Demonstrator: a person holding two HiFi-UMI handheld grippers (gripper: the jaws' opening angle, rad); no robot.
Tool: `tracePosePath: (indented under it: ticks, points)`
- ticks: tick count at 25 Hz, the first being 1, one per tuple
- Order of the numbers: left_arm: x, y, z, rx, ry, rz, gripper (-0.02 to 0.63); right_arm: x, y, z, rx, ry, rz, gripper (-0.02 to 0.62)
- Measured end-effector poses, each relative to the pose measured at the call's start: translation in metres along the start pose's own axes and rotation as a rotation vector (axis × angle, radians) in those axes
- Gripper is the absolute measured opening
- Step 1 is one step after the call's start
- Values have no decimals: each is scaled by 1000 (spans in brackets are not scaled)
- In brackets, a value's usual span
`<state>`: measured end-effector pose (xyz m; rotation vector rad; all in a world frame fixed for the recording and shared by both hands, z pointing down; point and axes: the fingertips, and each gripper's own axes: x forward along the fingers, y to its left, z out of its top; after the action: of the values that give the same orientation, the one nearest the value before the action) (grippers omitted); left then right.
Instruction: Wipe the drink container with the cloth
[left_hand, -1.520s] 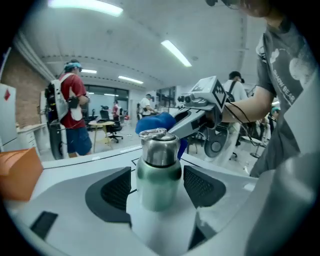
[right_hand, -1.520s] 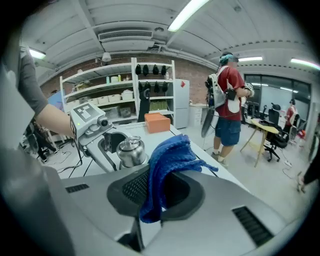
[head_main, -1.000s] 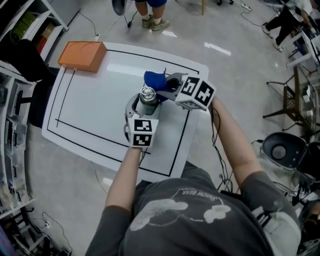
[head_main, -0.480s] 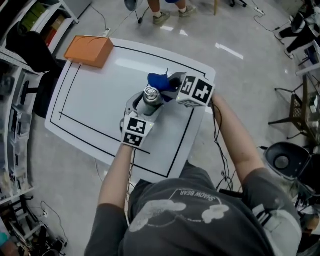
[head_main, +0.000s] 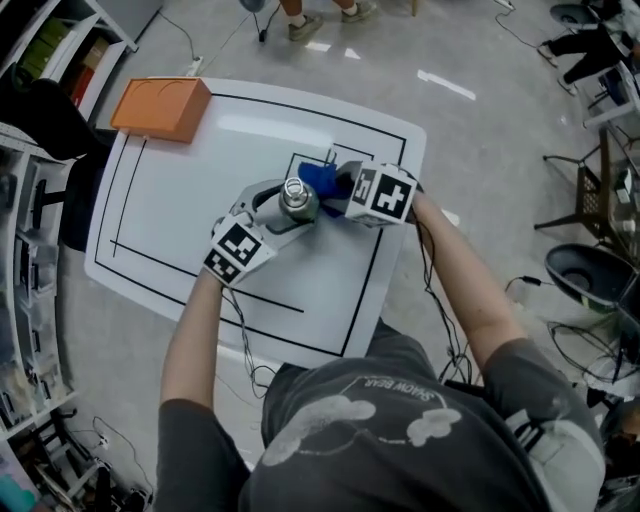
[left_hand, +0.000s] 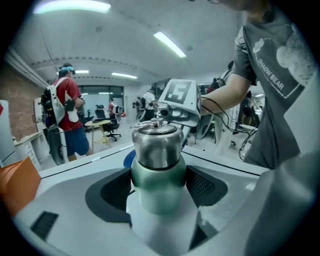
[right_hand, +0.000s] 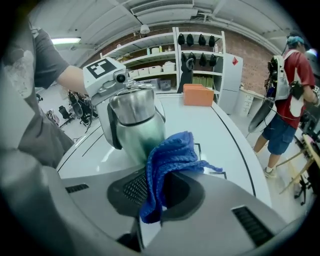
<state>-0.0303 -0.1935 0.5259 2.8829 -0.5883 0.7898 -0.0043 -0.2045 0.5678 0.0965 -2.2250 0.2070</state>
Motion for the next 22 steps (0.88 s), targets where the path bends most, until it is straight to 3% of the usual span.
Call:
tracePosePath:
  ticks: [6,12,16,19,22]
  points:
    - [-4,-2,-2,109,64,-170,341,3,8,-1,29,20,-27,43]
    - [-5,-2,-2,80,55,-156,342,2,9,-2,72,22,-97,43]
    - [-10,0,-3,-66,8,-29,342,-5,9,-2,70,23,-160,43]
    - [-21,0,-1,-229,-87,154,342,-15,10,0,81,1,-191,44]
    - [-30,-9,-2,-337,-132,340,342,-27,12,1,83,-13,-216,44]
